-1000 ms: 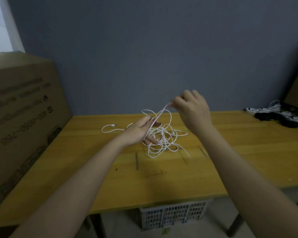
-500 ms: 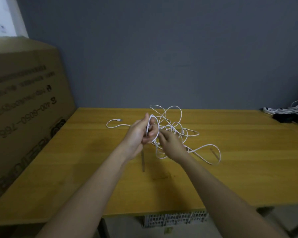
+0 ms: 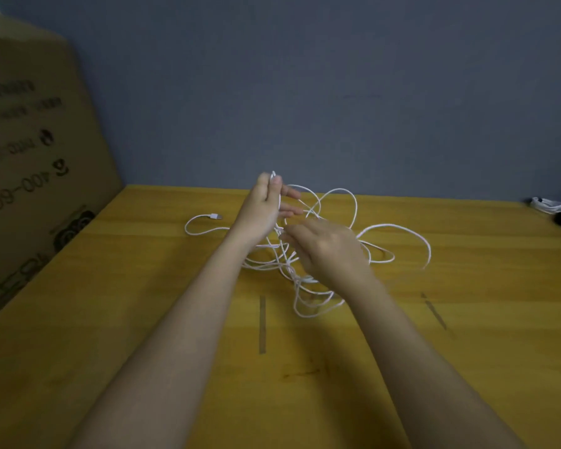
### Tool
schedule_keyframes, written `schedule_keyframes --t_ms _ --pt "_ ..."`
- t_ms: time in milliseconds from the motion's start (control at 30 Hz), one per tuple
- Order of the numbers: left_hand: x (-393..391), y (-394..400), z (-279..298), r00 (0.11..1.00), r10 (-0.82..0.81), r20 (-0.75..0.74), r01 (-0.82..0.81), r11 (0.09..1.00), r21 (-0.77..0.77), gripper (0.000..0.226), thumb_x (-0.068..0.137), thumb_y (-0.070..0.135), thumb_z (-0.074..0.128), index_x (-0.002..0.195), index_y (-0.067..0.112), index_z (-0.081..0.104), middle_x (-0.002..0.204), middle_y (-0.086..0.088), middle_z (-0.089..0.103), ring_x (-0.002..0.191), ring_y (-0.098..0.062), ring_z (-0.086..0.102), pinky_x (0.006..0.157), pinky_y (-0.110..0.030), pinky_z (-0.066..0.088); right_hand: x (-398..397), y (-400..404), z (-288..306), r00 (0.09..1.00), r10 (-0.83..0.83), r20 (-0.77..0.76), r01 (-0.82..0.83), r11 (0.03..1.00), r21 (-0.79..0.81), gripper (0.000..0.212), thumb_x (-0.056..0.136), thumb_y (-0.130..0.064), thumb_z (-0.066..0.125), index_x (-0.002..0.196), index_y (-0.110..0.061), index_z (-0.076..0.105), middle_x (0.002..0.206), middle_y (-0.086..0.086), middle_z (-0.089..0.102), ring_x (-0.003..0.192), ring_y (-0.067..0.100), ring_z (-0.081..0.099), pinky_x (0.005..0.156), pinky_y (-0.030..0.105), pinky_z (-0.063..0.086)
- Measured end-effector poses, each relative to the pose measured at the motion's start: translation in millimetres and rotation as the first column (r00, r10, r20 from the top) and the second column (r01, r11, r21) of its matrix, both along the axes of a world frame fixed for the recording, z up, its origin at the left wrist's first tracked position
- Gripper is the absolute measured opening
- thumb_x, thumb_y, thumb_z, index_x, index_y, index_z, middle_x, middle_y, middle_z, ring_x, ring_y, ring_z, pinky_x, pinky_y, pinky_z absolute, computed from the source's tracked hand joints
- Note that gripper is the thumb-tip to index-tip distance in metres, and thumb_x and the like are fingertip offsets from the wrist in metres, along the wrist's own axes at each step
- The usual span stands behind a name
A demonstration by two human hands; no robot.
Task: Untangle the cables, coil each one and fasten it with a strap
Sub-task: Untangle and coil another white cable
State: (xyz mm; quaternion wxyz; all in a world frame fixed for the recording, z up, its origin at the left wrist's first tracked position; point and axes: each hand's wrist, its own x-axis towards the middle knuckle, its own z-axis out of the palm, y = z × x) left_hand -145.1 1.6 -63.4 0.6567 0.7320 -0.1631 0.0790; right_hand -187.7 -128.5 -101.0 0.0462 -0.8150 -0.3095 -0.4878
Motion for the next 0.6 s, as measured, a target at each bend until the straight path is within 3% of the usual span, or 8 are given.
schedule_keyframes --t_ms 100,167,233,367,433,500,600 --pt "15.5 0.3 -9.3 0.999 -0.036 0.023 0.033 0.990 0.139 0.028 0.106 0.022 0.030 0.081 0.017 0.043 0.052 0.010 0.056 0.037 -0.004 0.047 0.041 -0.016 0.037 26.2 -12.1 19.7 0.984 -0.085 0.156 0.076 0.995 0.064 0.033 0.092 -0.042 0.057 0.076 -0.015 0.069 0.066 0.003 0.057 0.058 0.024 0.053 0.058 0.034 0.032" --pt "23.0 -4.5 -16.0 0.990 -0.136 -0.046 0.137 0.990 0.033 0.031 0.105 0.017 0.031 0.077 0.015 0.044 0.039 0.010 0.041 0.035 -0.005 0.033 0.036 -0.016 0.026 40.7 -15.8 24.1 0.971 -0.188 0.145 0.165 0.974 0.153 0.035 0.084 -0.048 0.065 0.073 -0.015 0.064 0.067 0.004 0.053 0.061 0.026 0.052 0.060 0.035 0.030" --pt "29.7 -9.2 -19.3 0.970 -0.213 -0.114 0.202 0.975 -0.095 0.034 0.105 0.020 0.031 0.072 0.016 0.041 0.042 0.011 0.031 0.036 -0.003 0.025 0.036 -0.014 0.019 52.4 -17.4 23.4 0.986 -0.163 0.031 0.150 0.955 0.258 0.037 0.080 -0.050 0.066 0.077 -0.014 0.063 0.074 0.005 0.055 0.068 0.026 0.051 0.063 0.036 0.032" --pt "33.1 -7.3 -25.7 0.966 -0.243 -0.090 0.243 0.970 -0.003 0.054 0.086 0.063 0.027 0.068 0.016 0.046 0.052 0.006 0.024 0.044 -0.006 0.019 0.042 -0.019 0.017 64.6 -16.6 13.4 0.970 0.099 -0.220 0.013 0.891 0.454 0.023 0.086 -0.034 0.065 0.093 -0.012 0.064 0.085 -0.008 0.047 0.079 0.019 0.049 0.070 0.027 0.036" --pt "32.3 -2.5 -30.8 0.960 -0.262 -0.101 0.260 0.965 -0.028 0.048 0.091 0.056 0.031 0.071 0.015 0.045 0.051 0.009 0.026 0.043 -0.004 0.021 0.042 -0.017 0.018 66.3 -14.7 6.1 0.953 0.154 -0.260 -0.003 0.864 0.504 0.015 0.088 -0.025 0.065 0.097 -0.012 0.065 0.086 -0.009 0.047 0.078 0.013 0.049 0.071 0.024 0.038" --pt "31.0 1.7 -31.7 0.946 -0.299 -0.128 0.297 0.954 -0.039 0.037 0.102 0.034 0.034 0.072 0.014 0.041 0.046 0.015 0.028 0.041 0.000 0.022 0.040 -0.012 0.019 66.9 -14.1 0.8 0.952 0.151 -0.266 0.013 0.848 0.530 0.014 0.091 -0.022 0.062 0.099 -0.011 0.066 0.088 -0.004 0.055 0.080 0.012 0.053 0.073 0.020 0.038" --pt "27.9 7.8 -22.4 0.940 -0.304 -0.153 0.298 0.952 -0.064 0.036 0.104 0.024 0.036 0.068 0.015 0.038 0.044 0.014 0.026 0.038 0.000 0.018 0.036 -0.011 0.016 71.8 -17.6 -4.2 0.954 0.090 -0.286 0.110 0.782 0.613 0.022 0.092 -0.030 0.059 0.100 -0.012 0.066 0.089 -0.002 0.061 0.080 0.007 0.053 0.073 0.020 0.040"
